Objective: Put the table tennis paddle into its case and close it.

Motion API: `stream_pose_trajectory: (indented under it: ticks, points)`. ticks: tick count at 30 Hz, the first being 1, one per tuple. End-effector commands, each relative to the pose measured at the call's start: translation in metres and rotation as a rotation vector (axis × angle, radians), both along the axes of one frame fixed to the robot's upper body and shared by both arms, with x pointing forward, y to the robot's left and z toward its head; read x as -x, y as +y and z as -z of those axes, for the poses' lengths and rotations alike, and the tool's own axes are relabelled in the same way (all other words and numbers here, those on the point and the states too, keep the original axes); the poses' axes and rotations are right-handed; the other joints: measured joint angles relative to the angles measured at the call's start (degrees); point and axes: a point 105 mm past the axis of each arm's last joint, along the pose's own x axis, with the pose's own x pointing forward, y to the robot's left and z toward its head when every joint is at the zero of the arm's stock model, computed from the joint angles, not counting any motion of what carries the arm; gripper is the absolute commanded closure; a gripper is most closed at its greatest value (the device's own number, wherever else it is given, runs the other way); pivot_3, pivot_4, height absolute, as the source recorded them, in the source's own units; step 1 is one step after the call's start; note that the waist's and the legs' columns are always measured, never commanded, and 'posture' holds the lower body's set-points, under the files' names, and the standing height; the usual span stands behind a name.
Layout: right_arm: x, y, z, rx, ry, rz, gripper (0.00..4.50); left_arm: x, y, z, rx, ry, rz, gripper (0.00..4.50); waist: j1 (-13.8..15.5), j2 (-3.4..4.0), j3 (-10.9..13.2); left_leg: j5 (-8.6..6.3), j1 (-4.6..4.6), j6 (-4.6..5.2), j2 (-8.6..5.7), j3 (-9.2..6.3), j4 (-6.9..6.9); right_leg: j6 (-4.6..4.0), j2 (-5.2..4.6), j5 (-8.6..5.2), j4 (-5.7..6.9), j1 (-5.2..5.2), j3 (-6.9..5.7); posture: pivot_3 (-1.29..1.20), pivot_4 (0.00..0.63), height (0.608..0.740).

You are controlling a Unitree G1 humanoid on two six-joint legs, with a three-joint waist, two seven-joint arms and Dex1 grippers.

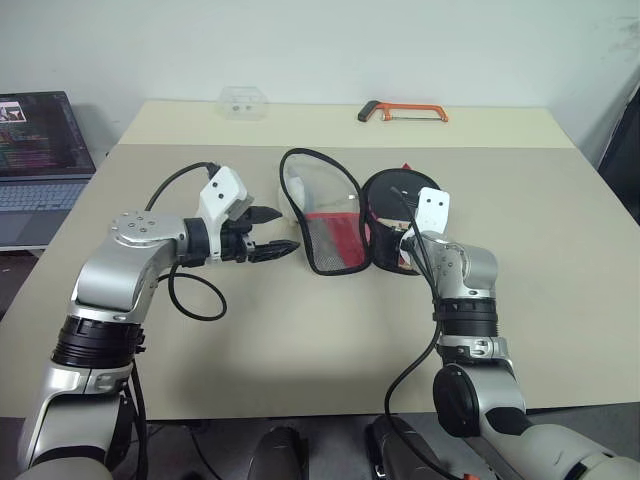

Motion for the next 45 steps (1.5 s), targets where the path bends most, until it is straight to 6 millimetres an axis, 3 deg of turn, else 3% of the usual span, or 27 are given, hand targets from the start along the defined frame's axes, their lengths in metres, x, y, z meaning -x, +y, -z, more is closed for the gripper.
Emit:
stream_pose_trajectory:
  ticks: [1,4,5,9,14,16,19,22,25,27,29,30,31,32,35,37,45]
  points:
    - [0.002,0.005,-0.001,-0.026,0.014,-0.011,1.09,0.001,0.004,-0.013,-0.011,-0.054,-0.006,0.74,0.0,-0.01,0.0,-0.02,0.00,0.03,0.00,-0.04,0.01,0.00,0.00,0.00,0.01,0.02,-0.03,0.00,0.150,0.740]
    - [0.003,0.004,-0.008,-0.037,0.002,-0.024,0.11,-0.001,0.007,-0.013,-0.017,-0.055,-0.014,0.74,0.1,-0.01,0.0,-0.02,0.00,0.04,0.00,-0.14,0.02,0.00,-0.01,0.00,0.02,0.05,-0.10,0.00,0.150,0.740]
    - [0.004,0.002,-0.012,-0.036,-0.006,-0.027,0.05,-0.003,0.009,-0.014,-0.022,-0.058,-0.023,0.74,0.1,-0.01,0.0,-0.02,0.00,0.04,0.00,-0.16,0.02,0.00,-0.01,0.00,0.02,0.06,-0.12,0.00,0.150,0.740]
    - [0.012,-0.008,-0.037,-0.026,-0.050,-0.056,0.05,-0.012,0.029,-0.018,-0.035,-0.074,-0.082,0.74,0.1,0.02,0.0,-0.02,-0.01,0.04,0.00,-0.18,0.01,0.00,-0.01,0.00,0.02,0.05,-0.13,0.00,0.150,0.740]
    - [0.042,-0.036,-0.089,0.059,-0.152,-0.204,0.05,-0.024,0.062,-0.012,-0.077,-0.049,-0.156,0.74,0.2,0.03,0.0,-0.02,-0.09,0.04,0.00,-0.18,0.01,-0.01,-0.02,-0.01,0.03,-0.04,-0.15,0.00,0.150,0.740]
    - [0.057,-0.044,-0.108,0.156,-0.223,-0.339,0.05,-0.028,0.065,0.001,-0.121,-0.028,-0.154,0.74,0.5,0.04,0.0,-0.03,-0.11,0.05,0.01,-0.20,-0.01,-0.03,-0.05,-0.02,-0.05,-0.03,-0.18,0.00,0.150,0.740]
    - [0.079,-0.055,-0.121,0.235,-0.257,-0.522,0.05,-0.034,0.057,0.022,-0.184,-0.010,-0.127,0.74,0.8,0.03,0.0,-0.04,-0.11,0.07,-0.05,-0.17,-0.04,-0.03,-0.04,-0.02,-0.23,0.03,-0.23,0.00,0.150,0.740]
    - [0.096,-0.074,-0.121,0.251,-0.301,-0.655,0.05,-0.043,0.038,0.036,-0.180,-0.002,-0.097,0.74,1.7,-0.02,0.0,-0.05,-0.11,0.08,-0.07,-0.23,-0.03,-0.03,0.03,-0.02,-0.27,0.11,-0.26,0.00,0.150,0.740]
    - [0.128,-0.084,-0.115,0.262,-0.405,-0.885,0.00,-0.055,0.011,0.047,-0.156,0.007,-0.073,1.36,2.6,-0.05,0.0,-0.05,-0.15,0.09,-0.10,-0.31,0.03,-0.01,0.05,-0.02,-0.31,0.18,-0.30,0.00,0.150,0.740]
    - [0.142,-0.090,-0.101,0.286,-0.354,-0.968,0.00,-0.061,-0.001,0.050,-0.169,-0.008,-0.053,2.04,3.0,-0.04,0.0,-0.06,-0.18,0.10,-0.17,-0.44,0.04,0.01,0.05,-0.02,-0.36,0.20,-0.35,0.00,0.150,0.740]
    - [0.145,-0.095,-0.098,0.294,-0.354,-0.990,0.00,-0.062,-0.014,0.051,-0.158,-0.006,-0.006,2.83,3.0,-0.04,0.0,-0.06,-0.16,0.11,-0.21,-0.52,0.10,0.04,0.04,0.00,-0.31,0.25,-0.49,0.00,0.150,0.740]
    - [0.144,-0.097,-0.099,0.295,-0.364,-0.983,0.00,-0.058,-0.023,0.052,-0.147,0.003,0.040,2.83,2.3,-0.04,0.0,-0.06,-0.16,0.11,-0.21,-0.52,0.10,0.05,0.04,0.01,-0.31,0.25,-0.50,0.00,0.150,0.740]
    - [0.145,-0.098,-0.100,0.297,-0.370,-0.987,0.00,-0.055,-0.030,0.053,-0.129,0.014,0.070,3.21,1.9,-0.03,0.0,-0.06,-0.10,0.11,-0.18,-0.55,0.17,0.11,0.08,0.06,-0.26,0.28,-0.47,0.00,0.150,0.740]
    - [0.147,-0.098,-0.100,0.296,-0.372,-0.996,0.00,-0.053,-0.035,0.054,-0.112,0.020,0.090,3.32,2.0,-0.03,0.0,-0.06,-0.03,0.11,-0.19,-0.67,0.17,0.11,0.09,0.06,-0.24,0.36,-0.55,0.00,0.150,0.740]
    - [0.151,-0.098,-0.101,0.298,-0.378,-1.019,0.00,-0.050,-0.051,0.057,-0.106,0.010,0.122,4.37,2.2,-0.03,0.0,-0.05,-0.10,0.10,-0.17,-0.85,0.24,0.10,0.07,0.06,-0.26,0.44,-0.84,0.00,0.150,0.740]
    - [0.152,-0.099,-0.101,0.302,-0.375,-1.021,0.00,-0.047,-0.067,0.058,-0.117,-0.006,0.168,4.45,2.4,-0.02,0.0,-0.05,-0.12,0.10,-0.17,-0.91,0.28,0.10,0.07,0.06,-0.28,0.50,-0.92,0.00,0.150,0.740]
    - [0.140,-0.110,-0.119,0.337,-0.426,-0.934,0.00,-0.020,-0.210,0.015,0.075,-0.130,0.419,4.45,4.2,0.02,0.0,-0.18,-0.16,0.32,-0.27,-1.05,0.97,0.12,-0.04,0.06,-0.31,0.99,-1.18,0.00,0.150,0.740]
